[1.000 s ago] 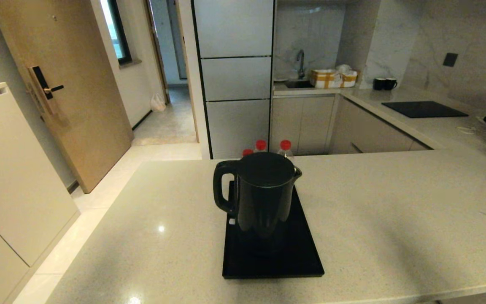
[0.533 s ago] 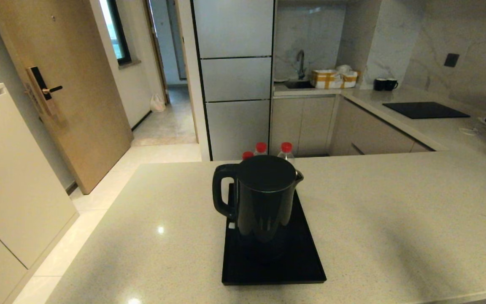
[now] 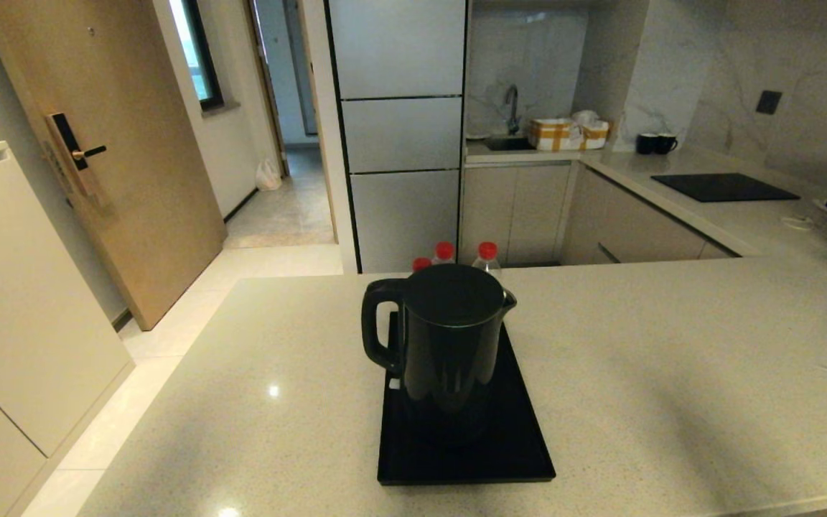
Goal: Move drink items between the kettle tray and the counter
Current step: Pick up the kettle
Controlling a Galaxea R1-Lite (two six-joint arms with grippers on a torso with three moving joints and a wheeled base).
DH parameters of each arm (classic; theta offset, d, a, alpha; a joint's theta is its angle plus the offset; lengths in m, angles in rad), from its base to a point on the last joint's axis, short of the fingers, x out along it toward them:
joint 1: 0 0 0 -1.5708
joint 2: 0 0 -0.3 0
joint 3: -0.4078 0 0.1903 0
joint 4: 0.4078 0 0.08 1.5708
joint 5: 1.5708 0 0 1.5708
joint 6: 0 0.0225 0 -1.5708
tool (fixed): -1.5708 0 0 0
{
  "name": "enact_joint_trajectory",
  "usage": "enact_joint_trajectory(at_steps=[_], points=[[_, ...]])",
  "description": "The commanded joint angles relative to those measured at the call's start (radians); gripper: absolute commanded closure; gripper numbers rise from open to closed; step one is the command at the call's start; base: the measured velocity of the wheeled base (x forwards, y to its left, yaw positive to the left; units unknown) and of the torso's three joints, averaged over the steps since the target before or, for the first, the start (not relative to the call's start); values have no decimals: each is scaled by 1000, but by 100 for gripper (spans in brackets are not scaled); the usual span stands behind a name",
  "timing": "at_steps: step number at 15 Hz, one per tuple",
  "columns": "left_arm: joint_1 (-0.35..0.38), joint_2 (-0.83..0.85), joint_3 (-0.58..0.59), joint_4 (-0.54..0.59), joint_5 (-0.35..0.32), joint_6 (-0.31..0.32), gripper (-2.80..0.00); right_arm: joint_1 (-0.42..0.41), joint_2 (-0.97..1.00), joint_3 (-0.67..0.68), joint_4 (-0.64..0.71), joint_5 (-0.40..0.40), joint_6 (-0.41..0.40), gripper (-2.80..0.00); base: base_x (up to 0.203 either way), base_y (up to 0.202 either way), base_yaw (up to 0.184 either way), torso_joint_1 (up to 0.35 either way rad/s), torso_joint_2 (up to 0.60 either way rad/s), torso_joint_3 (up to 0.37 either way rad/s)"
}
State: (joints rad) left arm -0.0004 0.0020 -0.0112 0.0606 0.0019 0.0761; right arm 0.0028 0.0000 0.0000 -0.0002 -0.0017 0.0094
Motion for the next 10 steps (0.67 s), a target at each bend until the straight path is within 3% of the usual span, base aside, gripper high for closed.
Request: enact_joint_trajectory(at_steps=[1, 3, 5, 6, 9, 10], points=[[-1, 17, -29, 18, -1, 10, 0, 0, 1, 0, -1, 0, 0, 0, 0, 0, 0, 0, 0, 0], [-1, 121, -160, 64, -5, -1, 0, 0, 0, 0, 0, 0, 0, 0, 0, 0, 0, 0, 0, 0], [-6, 319, -406, 114, -30, -31, 0, 0, 0, 0, 0, 0, 0, 0, 0, 0, 0, 0, 0, 0], [-13, 435, -502, 130, -94, -42, 0, 0, 0, 0, -1, 0, 0, 0, 0, 0, 0, 0, 0, 0], [-43, 792, -634, 150, -409, -58, 0, 0, 0, 0, -1, 0, 0, 0, 0, 0, 0, 0, 0, 0], [-66, 907, -660, 134, -462, -44, 0, 0, 0, 0, -1, 0, 0, 0, 0, 0, 0, 0, 0, 0]])
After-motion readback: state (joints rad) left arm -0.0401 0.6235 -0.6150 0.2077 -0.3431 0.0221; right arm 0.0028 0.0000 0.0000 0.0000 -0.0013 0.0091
